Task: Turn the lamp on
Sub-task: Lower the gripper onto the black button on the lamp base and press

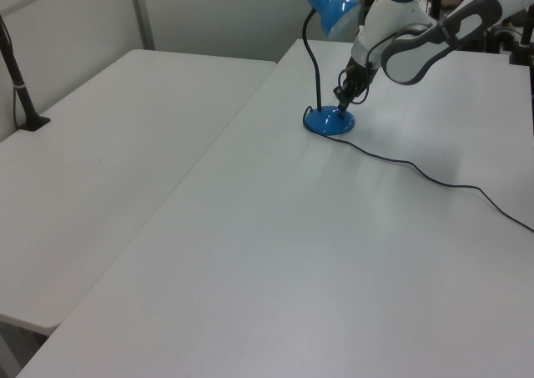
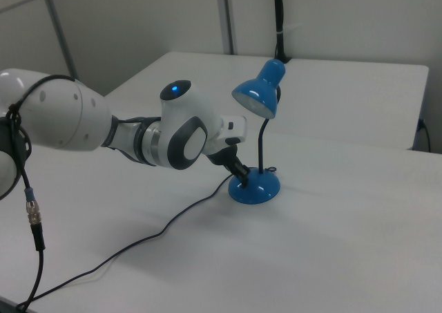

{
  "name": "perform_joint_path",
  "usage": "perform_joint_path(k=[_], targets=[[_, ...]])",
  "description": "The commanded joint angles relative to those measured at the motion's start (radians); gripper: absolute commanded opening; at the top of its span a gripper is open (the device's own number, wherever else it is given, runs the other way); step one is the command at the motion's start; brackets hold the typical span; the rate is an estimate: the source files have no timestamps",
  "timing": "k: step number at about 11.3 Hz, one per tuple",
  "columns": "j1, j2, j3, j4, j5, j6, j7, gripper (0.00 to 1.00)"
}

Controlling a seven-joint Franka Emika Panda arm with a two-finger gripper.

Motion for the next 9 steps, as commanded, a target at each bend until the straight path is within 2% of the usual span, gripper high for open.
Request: perform_joint_path(k=[1,7,9], targets=[[0.001,0.016,-0.001,-0.01,-0.038,0.048,0.024,0.0],[-0.009,0.062,0.0,0.013,-0.041,0.091,0.018,0.0],[-0.027,0.069,0.005,0.012,-0.062,0.099,-0.015,0.0]])
